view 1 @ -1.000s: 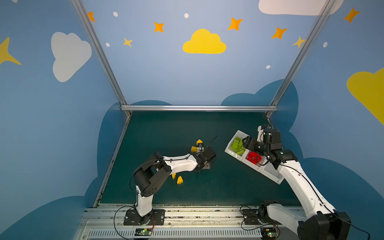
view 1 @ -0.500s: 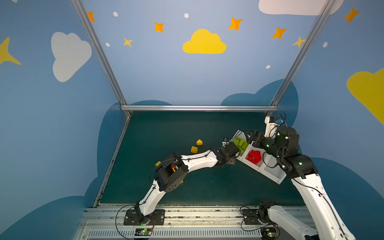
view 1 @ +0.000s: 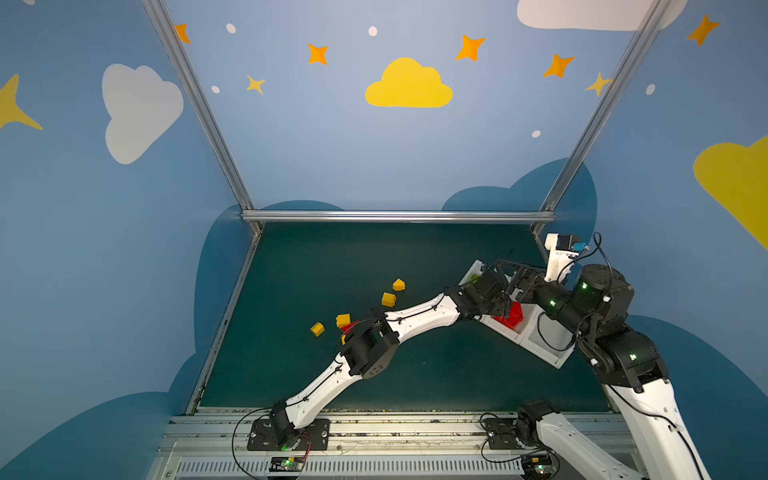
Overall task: Sort the legos into containers by color
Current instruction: 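Carry the red brick with the left gripper and release it into the middle compartment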
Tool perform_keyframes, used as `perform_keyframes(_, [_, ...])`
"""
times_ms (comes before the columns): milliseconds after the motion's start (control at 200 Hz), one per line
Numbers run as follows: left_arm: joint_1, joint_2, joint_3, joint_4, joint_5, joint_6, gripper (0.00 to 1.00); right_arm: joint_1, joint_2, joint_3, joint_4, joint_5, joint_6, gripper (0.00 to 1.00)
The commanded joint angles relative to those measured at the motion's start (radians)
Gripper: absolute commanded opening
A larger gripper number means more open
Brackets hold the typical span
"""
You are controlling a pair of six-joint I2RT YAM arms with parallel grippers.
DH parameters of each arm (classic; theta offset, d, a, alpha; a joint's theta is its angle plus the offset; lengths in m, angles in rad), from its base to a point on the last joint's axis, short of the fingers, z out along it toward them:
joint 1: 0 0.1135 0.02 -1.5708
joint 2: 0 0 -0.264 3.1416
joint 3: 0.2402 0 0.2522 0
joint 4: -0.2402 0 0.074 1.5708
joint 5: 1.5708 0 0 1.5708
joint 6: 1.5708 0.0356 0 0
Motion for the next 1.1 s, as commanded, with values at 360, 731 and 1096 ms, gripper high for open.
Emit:
perform_keyframes(360, [0.002,0.239,0.414,-0.072,0.039,0.004,0.72,0.012,-0.024,0.0,-0.008,0.036,-0.015,0.8])
perform_keyframes(731, [-0.001,0.124,0.301,-0.115,0.012,0.042,0.91,0.011,0.036,0.046,-0.035,0.015,-0.013,0.82])
perform_keyframes(1096, [-0.014,-0.384,-0.512,0.201,-0.111,0.096,0.92,0.012,0.198,0.164,-0.093,-0.014,-0.046,0.84])
